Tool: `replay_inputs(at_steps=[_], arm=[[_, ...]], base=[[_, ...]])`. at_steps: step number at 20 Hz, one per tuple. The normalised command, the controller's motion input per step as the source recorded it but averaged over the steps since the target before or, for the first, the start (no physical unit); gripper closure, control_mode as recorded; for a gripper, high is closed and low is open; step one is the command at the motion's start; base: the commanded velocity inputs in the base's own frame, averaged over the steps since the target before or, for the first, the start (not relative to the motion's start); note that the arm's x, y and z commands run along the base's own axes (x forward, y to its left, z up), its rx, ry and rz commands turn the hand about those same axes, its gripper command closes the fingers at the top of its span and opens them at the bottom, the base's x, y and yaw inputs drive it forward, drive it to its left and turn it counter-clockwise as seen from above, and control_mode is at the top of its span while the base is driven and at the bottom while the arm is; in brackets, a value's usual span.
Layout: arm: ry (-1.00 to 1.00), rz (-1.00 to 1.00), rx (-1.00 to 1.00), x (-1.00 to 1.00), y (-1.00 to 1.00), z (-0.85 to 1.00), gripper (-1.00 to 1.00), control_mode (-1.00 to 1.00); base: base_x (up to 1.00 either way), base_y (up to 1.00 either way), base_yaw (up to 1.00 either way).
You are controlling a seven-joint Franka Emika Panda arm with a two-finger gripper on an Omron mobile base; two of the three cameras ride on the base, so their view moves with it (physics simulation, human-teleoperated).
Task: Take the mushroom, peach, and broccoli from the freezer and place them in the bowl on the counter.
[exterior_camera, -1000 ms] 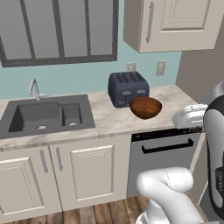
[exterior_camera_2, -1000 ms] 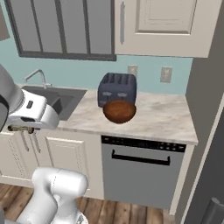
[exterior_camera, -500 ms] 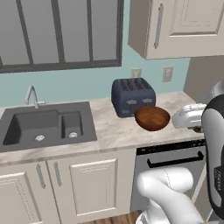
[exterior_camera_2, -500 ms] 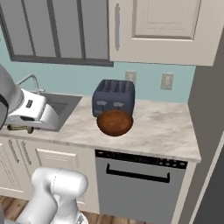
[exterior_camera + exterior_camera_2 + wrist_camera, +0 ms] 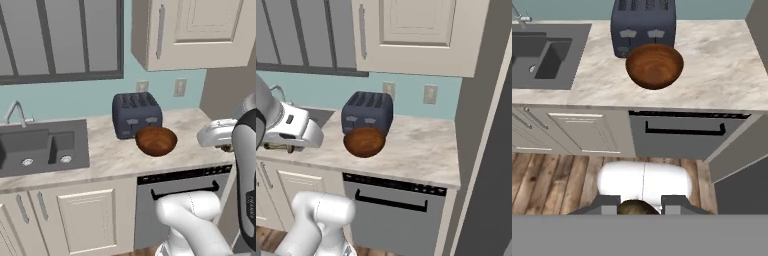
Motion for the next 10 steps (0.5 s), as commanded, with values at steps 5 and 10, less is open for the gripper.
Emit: replay_inputs(at_steps=[5, 10], arm=[[0.00, 0.00, 0.00, 0.00, 0.00, 0.00, 1.00, 1.00], [0.00, 0.00, 0.00, 0.00, 0.00, 0.00, 1.00, 1.00]], base=[[0.44, -0.38, 0.00], [0.47, -0.21, 0.00]])
